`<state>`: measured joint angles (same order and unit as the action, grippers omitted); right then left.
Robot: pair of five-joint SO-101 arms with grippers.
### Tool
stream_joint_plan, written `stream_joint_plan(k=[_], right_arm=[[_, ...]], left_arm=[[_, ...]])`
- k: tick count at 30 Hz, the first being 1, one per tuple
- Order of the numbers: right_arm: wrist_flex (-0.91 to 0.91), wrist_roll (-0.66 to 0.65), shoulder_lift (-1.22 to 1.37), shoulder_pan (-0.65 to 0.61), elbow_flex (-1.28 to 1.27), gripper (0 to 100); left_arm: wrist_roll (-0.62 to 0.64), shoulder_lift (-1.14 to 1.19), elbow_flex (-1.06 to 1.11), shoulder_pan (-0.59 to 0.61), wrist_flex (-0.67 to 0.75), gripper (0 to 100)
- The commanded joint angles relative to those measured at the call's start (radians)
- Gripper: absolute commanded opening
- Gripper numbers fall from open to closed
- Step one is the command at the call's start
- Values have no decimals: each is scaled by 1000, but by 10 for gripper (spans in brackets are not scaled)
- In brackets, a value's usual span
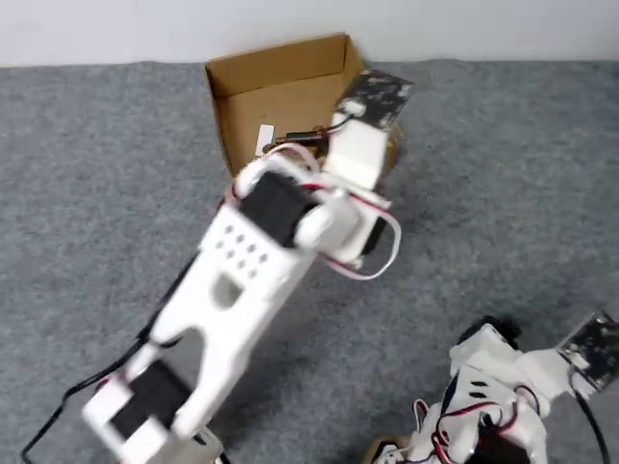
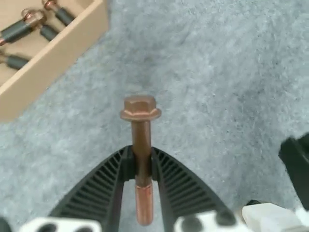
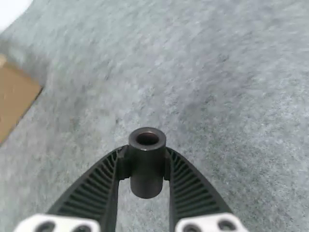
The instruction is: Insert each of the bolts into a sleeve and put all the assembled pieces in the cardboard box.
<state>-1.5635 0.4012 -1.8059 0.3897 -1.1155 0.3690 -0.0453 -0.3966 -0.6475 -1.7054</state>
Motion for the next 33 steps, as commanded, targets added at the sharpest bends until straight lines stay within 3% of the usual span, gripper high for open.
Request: stream_joint_plan(k=[1, 13, 20, 30, 33], right_arm=[[10, -17, -4, -85, 18, 8], [12, -17, -8, -427, 40, 8], [42, -23, -8, -661, 40, 8], [140, -198, -5, -957, -25, 9], [208, -276, -4, -1033, -49, 9]], left_arm=[[-6, -241, 194, 32, 117, 5], [-78, -971, 1024, 146, 497, 5], [-77, -1367, 1242, 218, 618, 5], [-72, -1765, 1527, 230, 703, 5], [0, -1777, 1550, 238, 700, 5]])
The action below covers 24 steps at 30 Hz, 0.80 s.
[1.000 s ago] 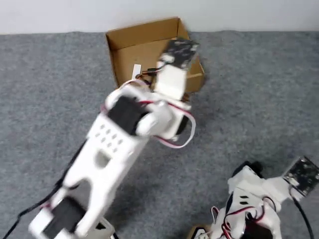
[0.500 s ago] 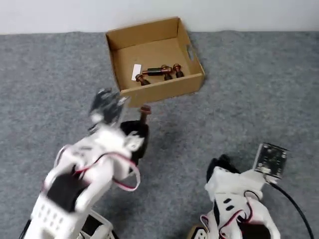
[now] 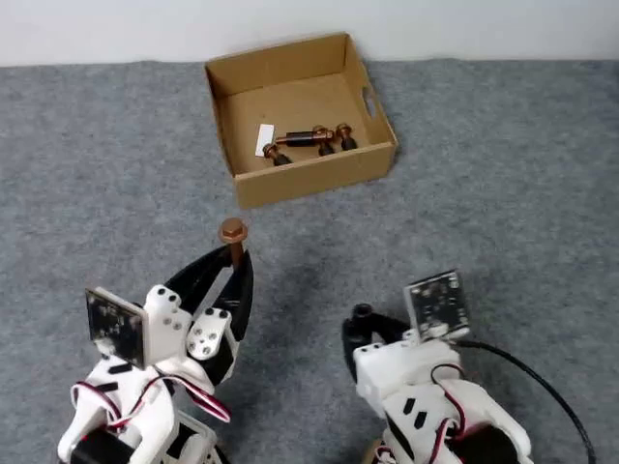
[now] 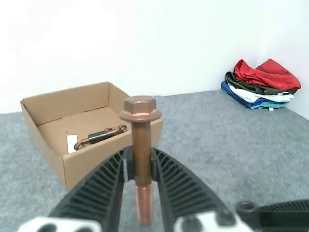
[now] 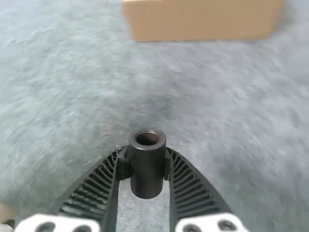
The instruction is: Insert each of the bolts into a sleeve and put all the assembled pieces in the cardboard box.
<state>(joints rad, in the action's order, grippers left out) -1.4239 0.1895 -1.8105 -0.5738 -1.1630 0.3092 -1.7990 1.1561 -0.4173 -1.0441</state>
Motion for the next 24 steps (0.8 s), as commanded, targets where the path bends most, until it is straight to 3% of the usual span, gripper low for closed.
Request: stream_joint_plan(k=[1, 5, 11, 18, 24], right_arm=[[88, -87, 1, -97, -11, 9], [140, -132, 2, -202, -44, 9], [148, -230, 2, -297, -46, 9], [236, -331, 4, -309, -46, 9], [239, -339, 4, -305, -43, 9]], left_arm=[[104, -18, -5, 6, 41, 5], [216, -17, -10, 0, 77, 5], [221, -18, -15, -43, 78, 5], [221, -15, -10, -206, 77, 5], [221, -14, -8, -229, 68, 5]])
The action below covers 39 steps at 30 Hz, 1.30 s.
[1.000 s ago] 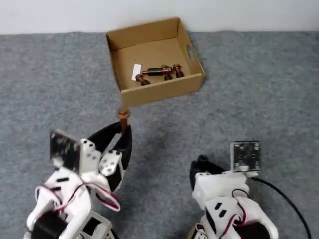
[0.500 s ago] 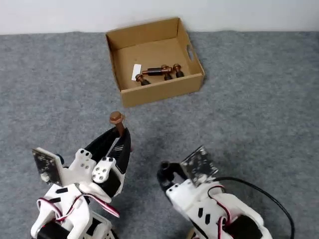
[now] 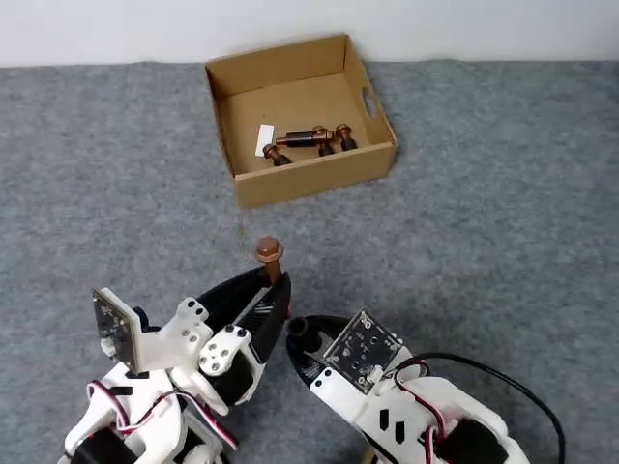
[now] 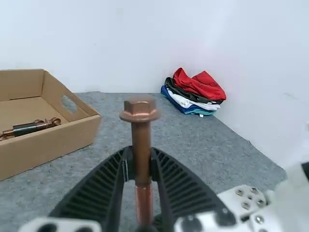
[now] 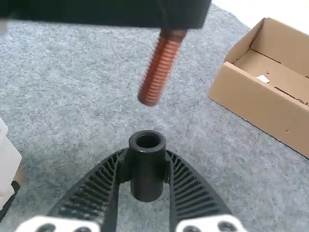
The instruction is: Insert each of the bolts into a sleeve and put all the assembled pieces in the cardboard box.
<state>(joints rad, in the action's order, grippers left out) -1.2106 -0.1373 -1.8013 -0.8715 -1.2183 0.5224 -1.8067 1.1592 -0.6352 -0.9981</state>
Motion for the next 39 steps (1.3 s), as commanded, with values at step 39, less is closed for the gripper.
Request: stream_joint_plan(k=[39], right_arm=[[25, -12, -7, -5, 17, 8]], left_arm=[[3, -6, 51, -71, -166, 5]])
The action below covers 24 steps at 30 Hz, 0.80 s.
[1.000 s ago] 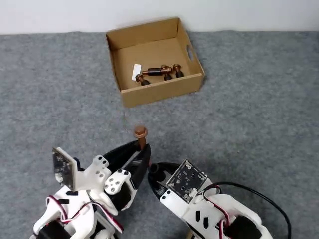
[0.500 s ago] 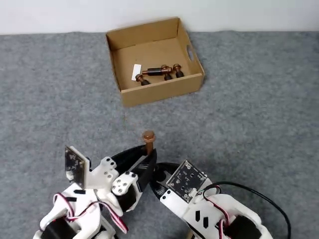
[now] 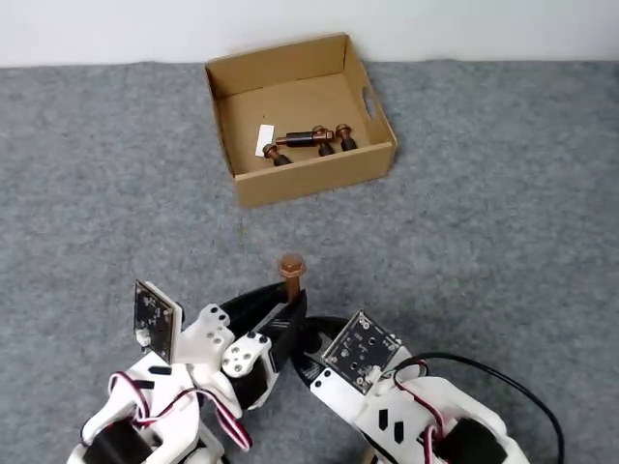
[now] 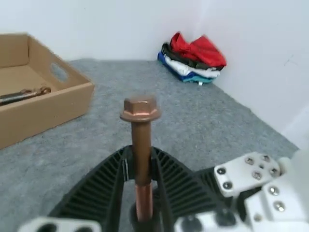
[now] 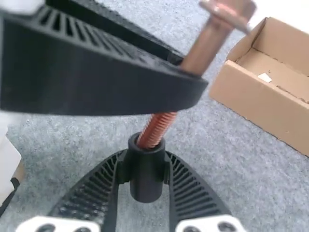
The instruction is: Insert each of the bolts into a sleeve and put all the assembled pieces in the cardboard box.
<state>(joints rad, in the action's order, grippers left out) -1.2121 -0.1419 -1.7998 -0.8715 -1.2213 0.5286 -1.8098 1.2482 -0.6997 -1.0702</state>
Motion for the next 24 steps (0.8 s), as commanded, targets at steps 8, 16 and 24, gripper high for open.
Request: stream_joint_plan(k=[8, 16, 24], right_arm=[[27, -8, -8, -5, 20, 8], [27, -11, -8, -5, 20, 8], [27, -52, -8, -5, 38, 8]], left_arm=[[-51, -3, -82, -8, -259, 5], [-52, -2, -42, -115, -269, 5], [-78, -2, -42, -123, -270, 141]])
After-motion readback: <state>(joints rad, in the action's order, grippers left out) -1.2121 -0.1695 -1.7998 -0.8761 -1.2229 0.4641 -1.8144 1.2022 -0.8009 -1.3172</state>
